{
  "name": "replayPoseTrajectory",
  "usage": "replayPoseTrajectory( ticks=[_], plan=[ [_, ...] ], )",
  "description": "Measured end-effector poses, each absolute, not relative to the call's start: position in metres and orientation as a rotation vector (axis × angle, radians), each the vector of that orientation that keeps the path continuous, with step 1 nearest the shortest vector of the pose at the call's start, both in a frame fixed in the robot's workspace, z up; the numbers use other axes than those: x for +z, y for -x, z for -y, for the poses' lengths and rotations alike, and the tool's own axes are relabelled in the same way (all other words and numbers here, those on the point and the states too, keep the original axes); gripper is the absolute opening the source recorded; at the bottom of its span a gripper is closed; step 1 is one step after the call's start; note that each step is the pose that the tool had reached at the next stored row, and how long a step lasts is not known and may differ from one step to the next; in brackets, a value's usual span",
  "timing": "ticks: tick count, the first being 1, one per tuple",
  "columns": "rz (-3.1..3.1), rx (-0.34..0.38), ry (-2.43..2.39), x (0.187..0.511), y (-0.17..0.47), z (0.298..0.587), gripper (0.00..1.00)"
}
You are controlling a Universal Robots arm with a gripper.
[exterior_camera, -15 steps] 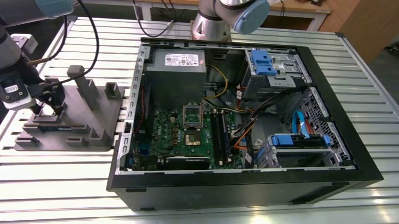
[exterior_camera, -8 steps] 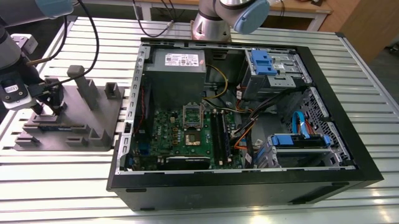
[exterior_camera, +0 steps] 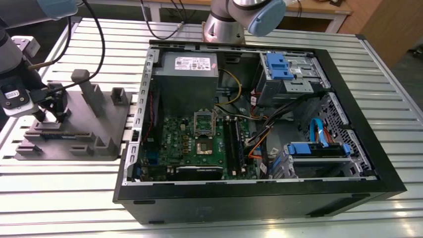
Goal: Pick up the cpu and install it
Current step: 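Pick up the cpu and move it towards the insertion slot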
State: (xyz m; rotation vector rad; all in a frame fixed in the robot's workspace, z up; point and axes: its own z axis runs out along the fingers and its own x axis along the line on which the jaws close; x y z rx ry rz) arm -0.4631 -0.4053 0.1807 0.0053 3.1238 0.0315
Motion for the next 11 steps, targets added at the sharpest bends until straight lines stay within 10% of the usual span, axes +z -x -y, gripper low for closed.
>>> replayPoseTrajectory(
  ticks=[11],
  plan=[
    [-3.124,0.032,-0.005,0.1822,0.463,0.4053,0.58]
  ],
)
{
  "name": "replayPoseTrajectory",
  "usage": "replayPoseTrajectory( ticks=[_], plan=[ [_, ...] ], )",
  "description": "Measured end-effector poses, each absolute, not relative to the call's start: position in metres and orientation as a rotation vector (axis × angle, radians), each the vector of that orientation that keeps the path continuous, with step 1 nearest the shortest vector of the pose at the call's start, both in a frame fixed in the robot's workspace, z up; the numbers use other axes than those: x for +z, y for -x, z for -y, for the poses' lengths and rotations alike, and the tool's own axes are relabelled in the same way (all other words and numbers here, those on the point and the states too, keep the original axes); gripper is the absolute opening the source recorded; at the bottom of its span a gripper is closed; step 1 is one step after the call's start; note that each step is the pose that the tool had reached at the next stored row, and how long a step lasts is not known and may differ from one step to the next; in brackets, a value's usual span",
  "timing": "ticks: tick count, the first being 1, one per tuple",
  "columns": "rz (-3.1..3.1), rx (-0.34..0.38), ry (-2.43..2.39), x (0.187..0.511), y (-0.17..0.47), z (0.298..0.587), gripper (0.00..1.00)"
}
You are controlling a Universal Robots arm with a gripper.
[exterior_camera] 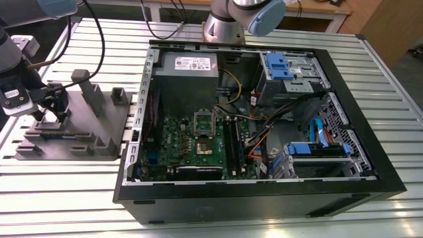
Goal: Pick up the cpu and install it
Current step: 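Pick up the cpu and move it towards the insertion slot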
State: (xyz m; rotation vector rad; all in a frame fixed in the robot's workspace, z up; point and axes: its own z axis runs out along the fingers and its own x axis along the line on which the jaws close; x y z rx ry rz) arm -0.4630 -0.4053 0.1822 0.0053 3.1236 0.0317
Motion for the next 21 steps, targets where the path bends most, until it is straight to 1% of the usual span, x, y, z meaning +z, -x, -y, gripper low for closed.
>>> replayPoseTrajectory(
  ticks=[6,7,9,21],
  plan=[
    [-3.124,0.032,0.0,0.1823,0.4631,0.4053,0.56],
    [-3.124,0.032,0.001,0.1823,0.4631,0.4053,0.49],
    [-3.124,0.032,0.001,0.1823,0.4631,0.4053,0.47],
    [-3.124,0.032,-0.001,0.1917,0.463,0.4052,0.47]
  ],
)
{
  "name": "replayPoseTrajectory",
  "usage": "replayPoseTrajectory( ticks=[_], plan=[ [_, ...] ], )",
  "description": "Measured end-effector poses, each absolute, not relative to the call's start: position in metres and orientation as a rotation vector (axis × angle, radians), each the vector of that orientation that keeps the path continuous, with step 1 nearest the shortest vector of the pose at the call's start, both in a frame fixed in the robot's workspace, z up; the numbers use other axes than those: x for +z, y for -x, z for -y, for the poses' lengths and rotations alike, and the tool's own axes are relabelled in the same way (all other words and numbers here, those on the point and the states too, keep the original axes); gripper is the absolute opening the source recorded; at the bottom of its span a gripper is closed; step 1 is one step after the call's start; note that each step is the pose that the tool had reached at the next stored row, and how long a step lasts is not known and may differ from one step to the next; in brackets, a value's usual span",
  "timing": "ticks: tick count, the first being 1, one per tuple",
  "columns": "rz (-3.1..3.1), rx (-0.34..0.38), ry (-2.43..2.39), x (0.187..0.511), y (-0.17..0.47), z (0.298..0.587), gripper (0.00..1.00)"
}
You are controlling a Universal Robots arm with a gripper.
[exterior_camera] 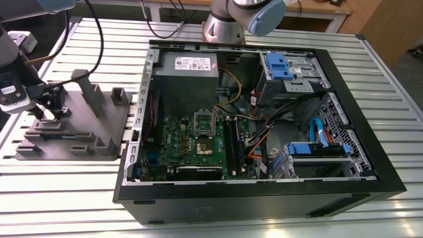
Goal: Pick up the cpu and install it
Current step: 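Pick up the cpu and move it towards the insertion slot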
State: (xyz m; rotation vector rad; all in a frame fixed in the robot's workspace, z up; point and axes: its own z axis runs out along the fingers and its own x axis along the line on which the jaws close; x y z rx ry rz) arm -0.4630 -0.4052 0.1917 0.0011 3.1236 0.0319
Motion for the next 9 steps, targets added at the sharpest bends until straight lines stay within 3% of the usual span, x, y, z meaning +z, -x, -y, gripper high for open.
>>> replayPoseTrajectory(
  ticks=[9],
  plan=[
    [-3.125,0.034,-0.05,0.192,0.4629,0.4053,0.47]
  ],
)
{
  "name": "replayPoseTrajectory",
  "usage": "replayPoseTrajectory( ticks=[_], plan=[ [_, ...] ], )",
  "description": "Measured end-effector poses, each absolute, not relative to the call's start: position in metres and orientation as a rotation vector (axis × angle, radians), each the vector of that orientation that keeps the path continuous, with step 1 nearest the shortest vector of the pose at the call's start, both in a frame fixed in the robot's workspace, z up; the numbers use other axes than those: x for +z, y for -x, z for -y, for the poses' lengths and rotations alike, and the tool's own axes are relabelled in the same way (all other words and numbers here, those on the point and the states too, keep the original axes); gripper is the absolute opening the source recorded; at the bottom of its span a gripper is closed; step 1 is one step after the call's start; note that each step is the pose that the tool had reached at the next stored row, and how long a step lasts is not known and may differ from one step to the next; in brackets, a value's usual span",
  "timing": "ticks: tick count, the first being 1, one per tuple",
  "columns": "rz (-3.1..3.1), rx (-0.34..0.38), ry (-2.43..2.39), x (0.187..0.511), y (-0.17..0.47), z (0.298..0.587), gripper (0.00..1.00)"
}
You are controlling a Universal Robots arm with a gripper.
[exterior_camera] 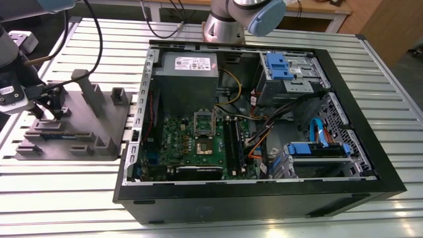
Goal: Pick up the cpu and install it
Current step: 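Pick up the cpu and move it towards the insertion slot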
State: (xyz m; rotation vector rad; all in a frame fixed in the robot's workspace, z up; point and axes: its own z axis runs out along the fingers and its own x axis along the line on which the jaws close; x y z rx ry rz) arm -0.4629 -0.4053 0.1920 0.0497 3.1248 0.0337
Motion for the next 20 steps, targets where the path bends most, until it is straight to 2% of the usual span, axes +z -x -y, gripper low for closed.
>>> replayPoseTrajectory(
  ticks=[20],
  plan=[
    [-3.125,0.034,-0.05,0.1973,0.4629,0.4053,0.47]
  ],
)
